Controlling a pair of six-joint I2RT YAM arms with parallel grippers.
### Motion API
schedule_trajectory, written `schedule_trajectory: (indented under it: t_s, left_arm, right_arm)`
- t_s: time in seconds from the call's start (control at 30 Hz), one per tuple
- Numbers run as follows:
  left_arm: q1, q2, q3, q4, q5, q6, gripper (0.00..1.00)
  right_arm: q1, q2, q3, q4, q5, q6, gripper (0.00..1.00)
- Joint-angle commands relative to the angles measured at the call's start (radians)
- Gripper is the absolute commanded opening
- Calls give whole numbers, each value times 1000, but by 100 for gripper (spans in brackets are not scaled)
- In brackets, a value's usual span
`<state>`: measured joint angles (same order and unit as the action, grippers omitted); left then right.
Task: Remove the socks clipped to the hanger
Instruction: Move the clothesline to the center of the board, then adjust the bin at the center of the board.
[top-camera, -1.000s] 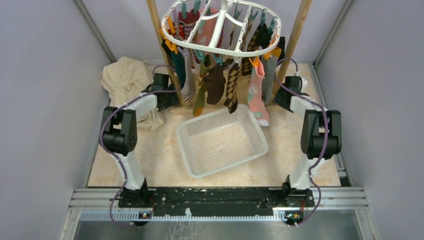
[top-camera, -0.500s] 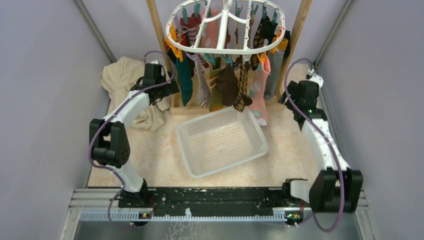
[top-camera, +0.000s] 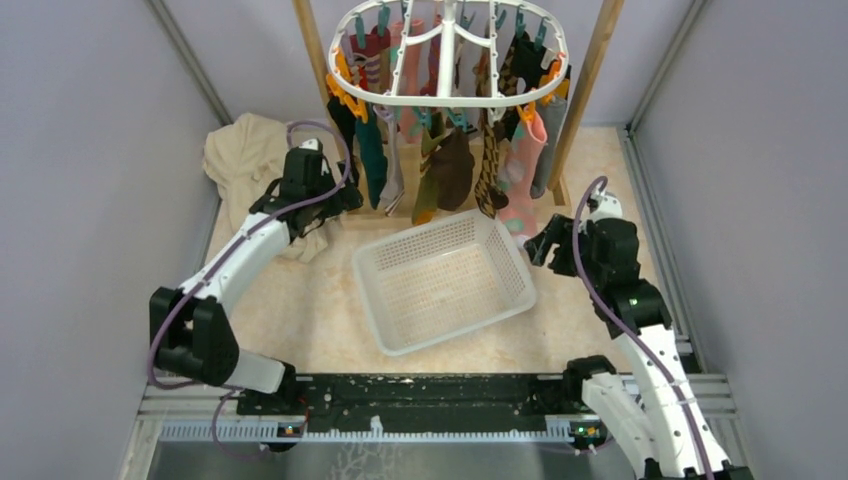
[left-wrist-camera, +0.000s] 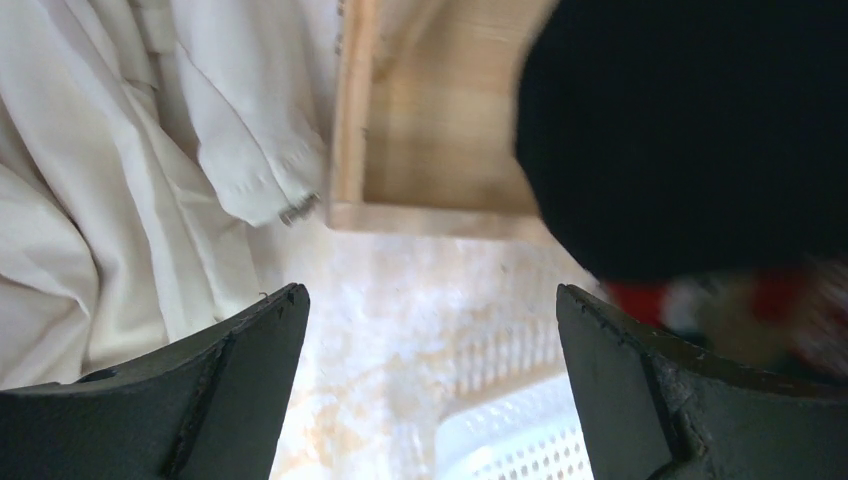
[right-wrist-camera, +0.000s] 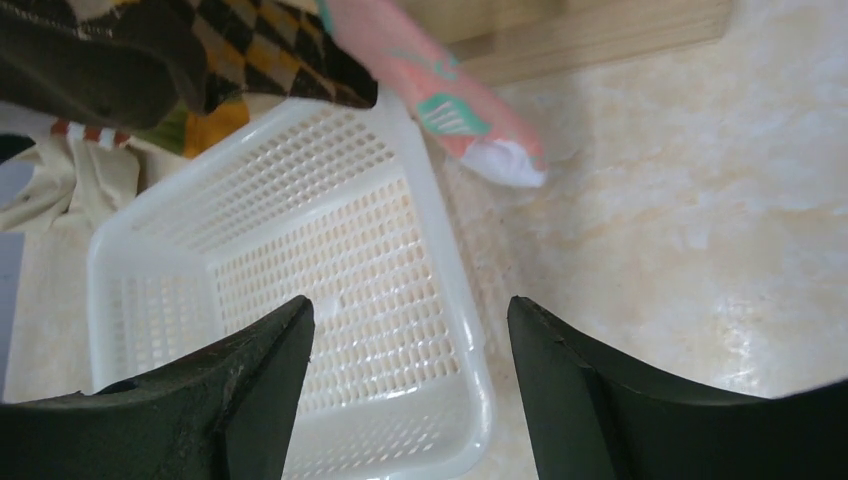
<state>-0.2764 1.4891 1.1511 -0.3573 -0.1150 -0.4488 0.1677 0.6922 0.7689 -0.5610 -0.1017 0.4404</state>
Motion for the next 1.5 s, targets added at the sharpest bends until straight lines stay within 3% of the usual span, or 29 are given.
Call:
schedule_trajectory:
  t_s: [0.0,0.13,0.37,0.67,0.8,0.9,1.13,1.27,1.47]
  left_arm:
    - [-70,-149,-69,-18,-24,-30,99]
    - [-145,-212,-92,-54,-97,-50,99]
    - [-184,-289,-171,-85,-64,-78,99]
    - [-194,-361,-217,-119,-73,-71,99]
    - [-195,-380,-225,-120,-81,-64,99]
    - [-193,-376,-226,-118,-81,-54,99]
    - [-195,-364,-226,-114,-81,-40,99]
    - [-195,-367,-229,-109,-79,-35,99]
    - [-194,-378,-259,-103,-75,-40,99]
  right_arm:
    - [50,29,9,-42,-66,7,71]
    - [66,146,13,-9,-54,-28,71]
    - [114,305,0,60,-22,-61,69]
    - [163,360,-55,135,-53,-17,64]
    - [187,313,-98,141,-50,24,56]
    - [209,280,-118,133,-41,61,42]
    - [227,155,-144,66,-9,137,22]
    - [226,73,-167,28,11,190,0]
    - [227,3,-199,-39,16,228,0]
